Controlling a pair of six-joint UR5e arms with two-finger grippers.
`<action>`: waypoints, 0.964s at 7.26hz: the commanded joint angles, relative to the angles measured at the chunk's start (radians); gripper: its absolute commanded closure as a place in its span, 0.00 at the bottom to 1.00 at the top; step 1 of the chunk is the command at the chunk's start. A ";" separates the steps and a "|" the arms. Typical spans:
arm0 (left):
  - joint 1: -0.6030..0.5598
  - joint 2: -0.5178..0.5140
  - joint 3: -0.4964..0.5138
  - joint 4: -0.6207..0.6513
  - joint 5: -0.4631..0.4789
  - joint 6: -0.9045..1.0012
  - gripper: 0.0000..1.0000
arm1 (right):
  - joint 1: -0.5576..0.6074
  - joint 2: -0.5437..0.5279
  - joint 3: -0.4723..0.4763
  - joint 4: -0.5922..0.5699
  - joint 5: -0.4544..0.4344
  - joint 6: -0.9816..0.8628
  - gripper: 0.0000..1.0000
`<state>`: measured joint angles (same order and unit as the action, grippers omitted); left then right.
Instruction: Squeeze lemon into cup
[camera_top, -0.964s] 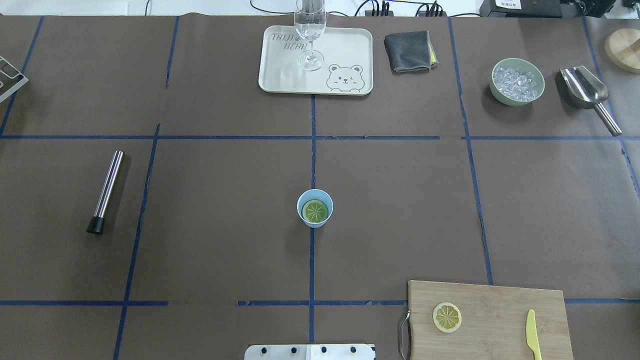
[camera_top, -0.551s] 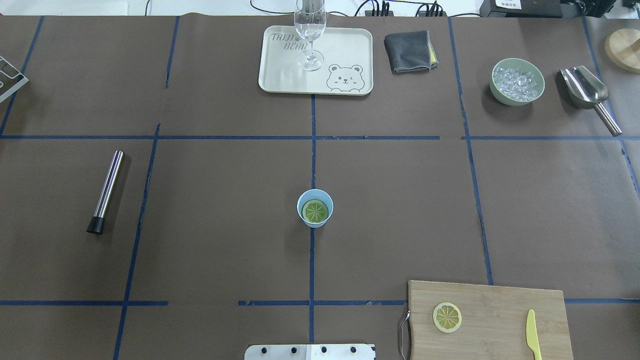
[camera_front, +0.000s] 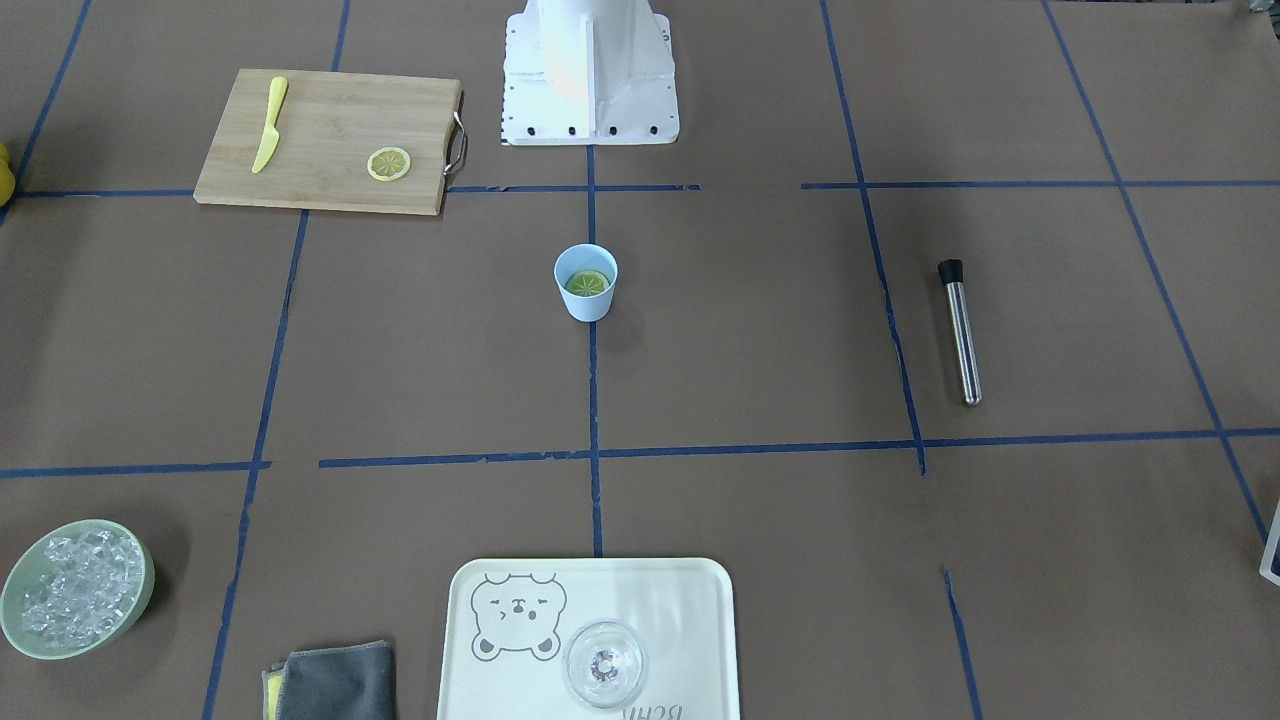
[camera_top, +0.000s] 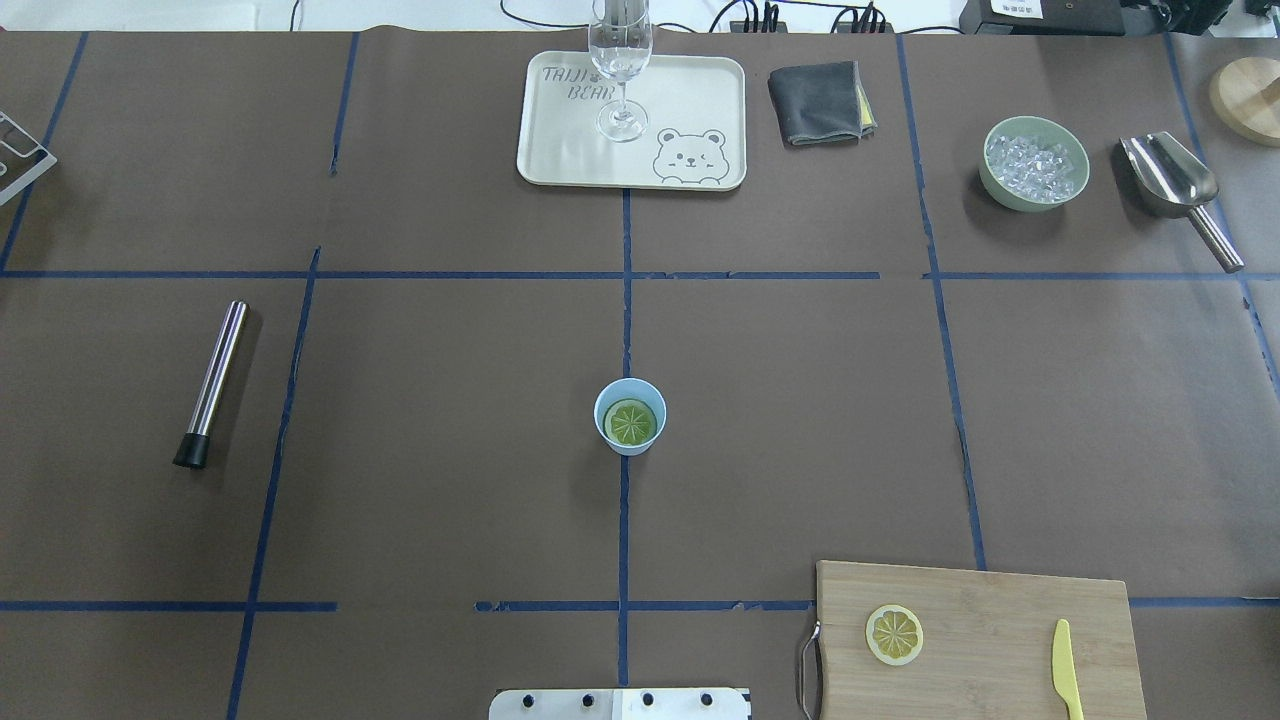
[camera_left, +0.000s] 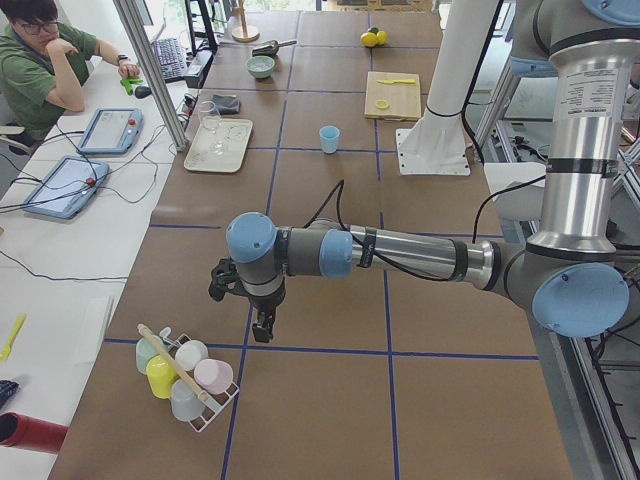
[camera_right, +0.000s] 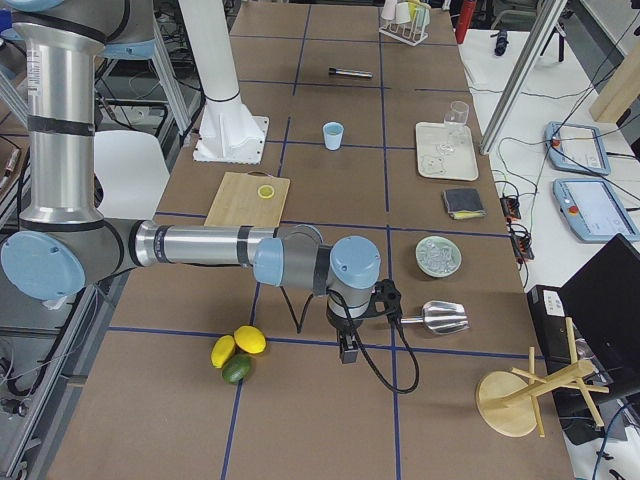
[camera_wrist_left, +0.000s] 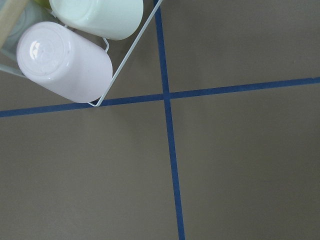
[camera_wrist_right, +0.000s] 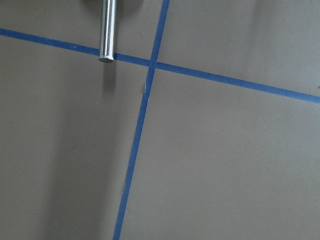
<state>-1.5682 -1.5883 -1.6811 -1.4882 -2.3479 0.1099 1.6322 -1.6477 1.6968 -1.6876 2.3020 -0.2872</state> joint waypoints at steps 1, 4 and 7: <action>-0.001 0.002 -0.003 -0.030 0.004 -0.001 0.00 | -0.002 0.005 0.009 0.002 -0.001 0.005 0.00; -0.001 0.020 -0.002 -0.030 0.004 0.001 0.00 | -0.018 0.022 0.006 0.002 -0.003 0.060 0.00; -0.007 0.031 -0.009 -0.030 0.006 0.001 0.00 | -0.028 0.016 -0.003 0.072 0.000 0.082 0.00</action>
<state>-1.5744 -1.5605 -1.6863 -1.5186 -2.3436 0.1123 1.6099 -1.6306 1.6965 -1.6359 2.3018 -0.2159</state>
